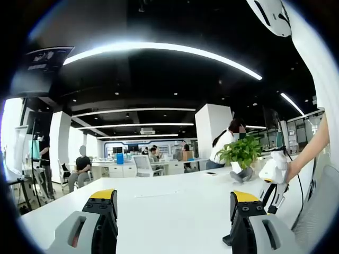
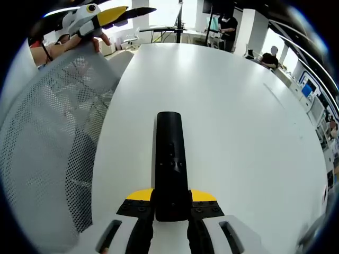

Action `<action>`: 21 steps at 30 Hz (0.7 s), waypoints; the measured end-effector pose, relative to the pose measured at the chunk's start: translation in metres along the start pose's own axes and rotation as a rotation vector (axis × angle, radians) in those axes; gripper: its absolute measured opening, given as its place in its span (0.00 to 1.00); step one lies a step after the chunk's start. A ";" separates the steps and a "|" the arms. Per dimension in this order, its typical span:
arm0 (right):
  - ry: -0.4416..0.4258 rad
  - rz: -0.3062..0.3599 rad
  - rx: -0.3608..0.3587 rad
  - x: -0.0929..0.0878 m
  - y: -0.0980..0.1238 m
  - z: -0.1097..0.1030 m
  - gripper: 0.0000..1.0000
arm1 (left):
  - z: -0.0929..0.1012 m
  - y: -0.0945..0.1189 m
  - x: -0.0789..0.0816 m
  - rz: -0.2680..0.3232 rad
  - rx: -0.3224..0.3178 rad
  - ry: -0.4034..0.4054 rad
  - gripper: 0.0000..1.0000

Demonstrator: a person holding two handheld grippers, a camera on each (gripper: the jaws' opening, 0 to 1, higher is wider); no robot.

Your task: Press the specified remote control buttons in sequence, fully releasing each button before pressing the next.

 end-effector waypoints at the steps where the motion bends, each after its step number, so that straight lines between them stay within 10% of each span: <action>1: 0.003 -0.002 0.003 0.001 0.000 0.003 0.21 | 0.000 0.000 -0.001 -0.004 0.001 0.002 0.91; 21: 0.049 -0.048 0.030 0.013 -0.005 0.051 0.21 | 0.002 0.000 -0.009 -0.060 -0.007 -0.002 0.89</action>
Point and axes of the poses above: the point that each gripper's makers call its tool centre point, and the gripper's own axes: y roughly backward along the fingers, z roughly to its right, x roughly out of its top, the point moved 3 cm from there along y, roughly backward along the fingers, and after that the axes turned 6 degrees about -y, right-handed, at the moved point
